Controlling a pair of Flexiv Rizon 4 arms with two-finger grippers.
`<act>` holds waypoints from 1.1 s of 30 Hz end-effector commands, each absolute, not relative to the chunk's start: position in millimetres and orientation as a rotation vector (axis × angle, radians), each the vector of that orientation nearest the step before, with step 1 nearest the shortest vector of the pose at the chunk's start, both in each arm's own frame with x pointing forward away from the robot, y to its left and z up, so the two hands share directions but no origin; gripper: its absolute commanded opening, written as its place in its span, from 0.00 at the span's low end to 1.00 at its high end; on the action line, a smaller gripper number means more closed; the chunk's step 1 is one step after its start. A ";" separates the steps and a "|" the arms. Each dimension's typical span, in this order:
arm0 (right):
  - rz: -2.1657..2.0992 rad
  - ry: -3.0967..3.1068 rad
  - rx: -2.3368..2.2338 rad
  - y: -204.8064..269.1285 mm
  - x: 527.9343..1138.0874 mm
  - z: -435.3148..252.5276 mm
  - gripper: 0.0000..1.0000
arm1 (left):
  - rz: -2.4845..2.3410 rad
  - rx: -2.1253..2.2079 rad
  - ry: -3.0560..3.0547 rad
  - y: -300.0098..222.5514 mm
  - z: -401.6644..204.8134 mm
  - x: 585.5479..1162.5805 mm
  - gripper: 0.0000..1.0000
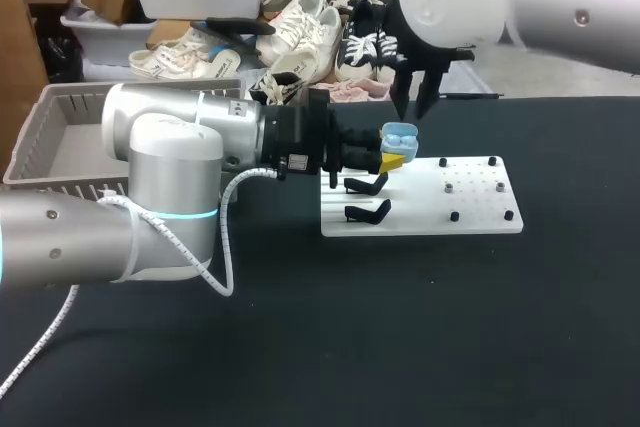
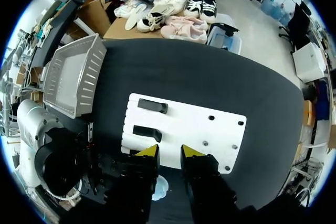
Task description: Pick up each earbud case from the left stands, insert the matching earbuds, close the lid, and place the case in the box.
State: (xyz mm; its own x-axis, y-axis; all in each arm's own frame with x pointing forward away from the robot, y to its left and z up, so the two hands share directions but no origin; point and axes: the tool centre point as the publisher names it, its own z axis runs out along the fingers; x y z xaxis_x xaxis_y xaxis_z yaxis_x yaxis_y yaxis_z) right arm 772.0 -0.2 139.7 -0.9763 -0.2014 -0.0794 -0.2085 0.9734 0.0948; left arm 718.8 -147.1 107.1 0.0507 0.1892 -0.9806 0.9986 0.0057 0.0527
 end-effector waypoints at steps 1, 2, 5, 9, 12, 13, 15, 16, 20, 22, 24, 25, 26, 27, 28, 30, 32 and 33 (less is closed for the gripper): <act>0.146 3.064 -0.322 1.7 769.0 139.8 0.24 | -1.064 1.361 1.313 -147.1 106.8 717.9 0.00; 0.146 3.063 -0.322 1.3 766.4 140.1 0.23 | -1.064 1.361 1.313 -147.1 106.8 717.9 0.00; 0.149 3.058 -0.324 0.1 758.8 142.4 0.23 | -1.064 1.361 1.313 -147.1 106.8 717.9 0.00; 0.154 3.044 -0.323 -1.8 748.8 147.3 0.23 | -1.064 1.361 1.313 -147.1 106.8 717.9 0.00; 0.155 3.035 -0.322 -2.8 742.5 150.0 0.23 | -1.064 1.361 1.313 -147.1 106.8 717.9 0.00; 0.155 3.034 -0.321 -3.0 741.5 150.1 0.23 | -1.064 1.361 1.313 -147.1 106.8 717.9 0.00; 0.157 3.032 -0.318 -3.9 739.2 150.6 0.23 | -1.064 1.361 1.313 -147.1 106.8 717.9 0.00; 0.158 3.031 -0.316 -4.1 737.7 151.0 0.23 | -1.064 1.361 1.313 -147.1 106.8 717.9 0.00; 0.167 3.024 -0.310 -4.4 732.8 153.3 0.22 | -1.064 1.361 1.313 -147.1 106.8 717.9 0.00; 0.171 3.021 -0.309 -4.3 731.2 155.0 0.22 | -1.064 1.361 1.313 -147.1 106.8 717.9 0.00; 0.177 3.015 -0.308 -3.9 728.7 157.6 0.22 | -1.064 1.361 1.313 -147.1 106.8 717.9 0.00; 0.179 3.012 -0.309 -3.9 727.4 158.7 0.21 | -1.064 1.361 1.313 -147.1 106.8 717.9 0.00; 0.184 3.008 -0.308 -4.0 726.1 159.7 0.21 | -1.064 1.361 1.313 -147.1 106.8 717.9 0.00; 0.190 3.006 -0.308 -4.4 724.9 160.6 0.22 | -1.064 1.361 1.313 -147.1 106.8 717.9 0.00; 0.194 3.002 -0.306 -5.0 723.8 161.8 0.22 | -1.064 1.361 1.313 -147.1 106.8 717.9 0.00; 0.204 2.988 -0.293 -7.3 722.2 166.3 0.22 | -1.064 1.361 1.313 -147.1 106.8 717.9 0.00; 0.216 2.966 -0.275 -11.7 720.7 173.8 0.22 | -1.064 1.361 1.313 -147.1 106.8 717.9 0.00; 0.221 2.957 -0.263 -14.3 720.0 177.6 0.23 | -1.064 1.361 1.313 -147.1 106.8 717.9 0.00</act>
State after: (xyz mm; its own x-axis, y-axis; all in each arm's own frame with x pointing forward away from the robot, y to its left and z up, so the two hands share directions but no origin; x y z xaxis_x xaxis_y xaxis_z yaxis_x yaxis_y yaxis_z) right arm 731.8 -4.4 169.2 -0.9791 -0.1822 -0.0899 -0.1925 0.9735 0.1234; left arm 718.7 -147.0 107.1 0.0506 0.1892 -0.9806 0.9986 0.0056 0.0526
